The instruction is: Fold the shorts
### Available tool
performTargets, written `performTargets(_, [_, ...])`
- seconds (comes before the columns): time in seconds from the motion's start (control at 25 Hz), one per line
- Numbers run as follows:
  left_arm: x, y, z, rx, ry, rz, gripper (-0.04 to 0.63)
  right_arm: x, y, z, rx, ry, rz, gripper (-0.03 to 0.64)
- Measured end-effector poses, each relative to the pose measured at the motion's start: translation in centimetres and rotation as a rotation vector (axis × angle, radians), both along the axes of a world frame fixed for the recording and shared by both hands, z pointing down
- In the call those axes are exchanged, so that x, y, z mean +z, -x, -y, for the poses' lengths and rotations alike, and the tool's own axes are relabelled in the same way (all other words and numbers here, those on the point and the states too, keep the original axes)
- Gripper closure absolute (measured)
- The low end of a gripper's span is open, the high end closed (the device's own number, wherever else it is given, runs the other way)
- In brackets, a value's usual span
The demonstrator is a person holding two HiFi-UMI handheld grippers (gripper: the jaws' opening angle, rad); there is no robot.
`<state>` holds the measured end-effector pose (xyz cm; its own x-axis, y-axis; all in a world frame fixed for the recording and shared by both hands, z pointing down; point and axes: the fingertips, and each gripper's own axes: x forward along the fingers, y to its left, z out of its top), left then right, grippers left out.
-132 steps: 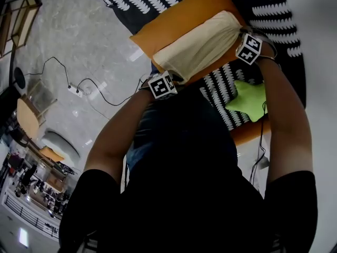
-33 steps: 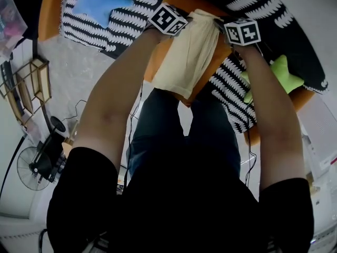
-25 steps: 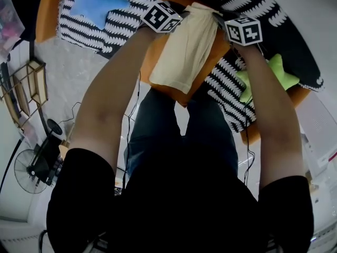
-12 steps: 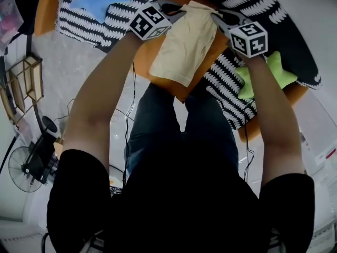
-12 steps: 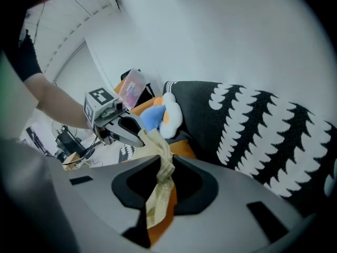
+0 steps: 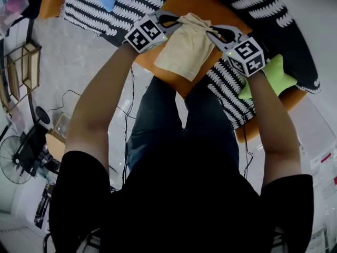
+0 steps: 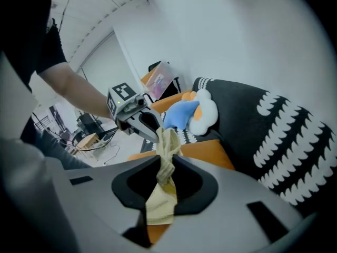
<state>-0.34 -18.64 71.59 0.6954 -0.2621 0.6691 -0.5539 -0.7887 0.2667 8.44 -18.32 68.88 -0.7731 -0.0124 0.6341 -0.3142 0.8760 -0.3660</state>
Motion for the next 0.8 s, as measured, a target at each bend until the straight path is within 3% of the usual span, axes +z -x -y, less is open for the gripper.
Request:
performTargets(0.2, [0.3,0.9,-4.3,0.016,-0.02,0.034,0.552,-0.1,1.1,-4.3,-0.115,-0.013,-0.021,0.546])
performTargets(0.44, [1.7,1.8,-9.4,0.004,0.011,0.065,0.552,1.2,2.2,-9.3,-0.208,0.021,-0.036,0.546])
performTargets(0.8, [4.2,1.9,-14.8,0.066,0.005,0.145,0.551,4.1,2.8,-15.8,-0.287,0.065,-0.089,0.546])
